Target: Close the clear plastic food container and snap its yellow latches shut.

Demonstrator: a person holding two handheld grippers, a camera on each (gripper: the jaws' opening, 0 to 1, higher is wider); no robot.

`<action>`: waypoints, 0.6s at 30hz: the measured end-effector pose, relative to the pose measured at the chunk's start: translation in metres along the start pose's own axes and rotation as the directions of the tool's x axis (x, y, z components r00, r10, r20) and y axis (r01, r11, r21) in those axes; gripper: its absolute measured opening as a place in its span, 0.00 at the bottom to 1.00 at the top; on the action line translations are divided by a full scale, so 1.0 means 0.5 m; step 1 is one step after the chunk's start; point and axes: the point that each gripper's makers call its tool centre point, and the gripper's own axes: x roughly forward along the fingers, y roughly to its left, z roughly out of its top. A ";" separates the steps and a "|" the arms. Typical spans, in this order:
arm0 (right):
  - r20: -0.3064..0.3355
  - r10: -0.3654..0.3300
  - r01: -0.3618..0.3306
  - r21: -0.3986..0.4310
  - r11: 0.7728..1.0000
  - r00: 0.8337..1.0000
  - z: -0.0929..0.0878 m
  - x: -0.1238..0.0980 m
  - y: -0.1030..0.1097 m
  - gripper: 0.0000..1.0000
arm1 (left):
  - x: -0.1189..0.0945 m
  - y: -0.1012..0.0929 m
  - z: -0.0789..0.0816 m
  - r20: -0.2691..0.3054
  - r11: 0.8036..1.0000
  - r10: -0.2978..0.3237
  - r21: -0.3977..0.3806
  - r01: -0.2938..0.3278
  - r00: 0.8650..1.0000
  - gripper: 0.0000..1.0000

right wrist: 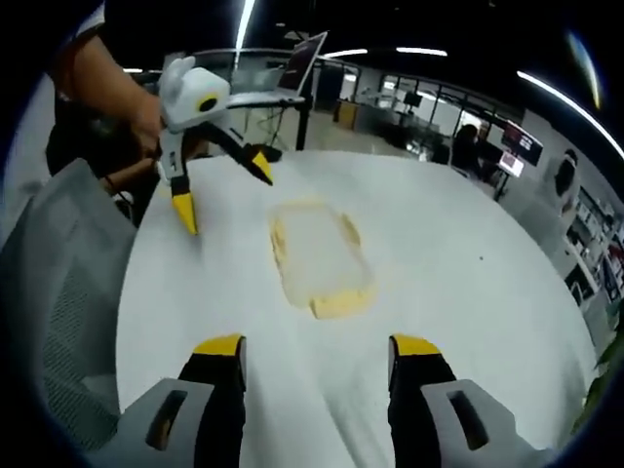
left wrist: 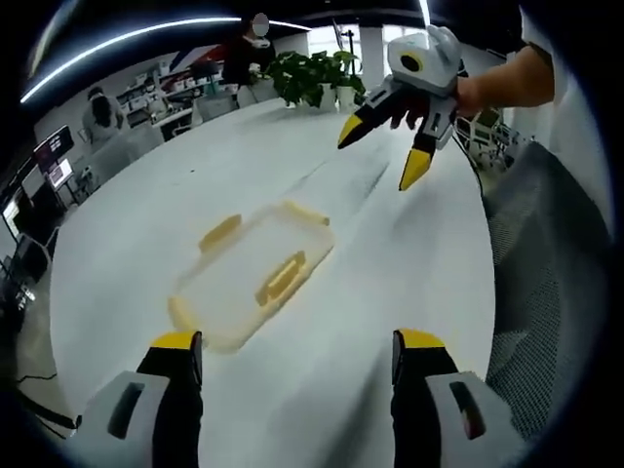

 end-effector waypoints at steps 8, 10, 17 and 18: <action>-0.022 0.024 -0.025 -0.039 0.999 0.999 0.003 0.019 -0.003 0.58 | 0.002 0.019 -0.008 -0.022 1.000 -0.003 0.029 0.004 1.000 0.79; -0.021 0.029 -0.030 -0.042 0.999 0.999 0.005 0.022 -0.006 0.58 | 0.004 0.022 -0.009 -0.027 0.999 -0.007 0.037 0.008 1.000 0.79; -0.045 0.046 -0.049 -0.075 0.996 0.998 0.001 0.041 -0.012 0.56 | 0.013 0.032 -0.013 -0.043 0.998 -0.018 0.060 0.020 0.999 0.78; -0.046 0.049 -0.053 -0.079 0.995 0.998 0.001 0.044 -0.013 0.56 | 0.015 0.034 -0.014 -0.046 0.998 -0.019 0.064 0.022 0.999 0.78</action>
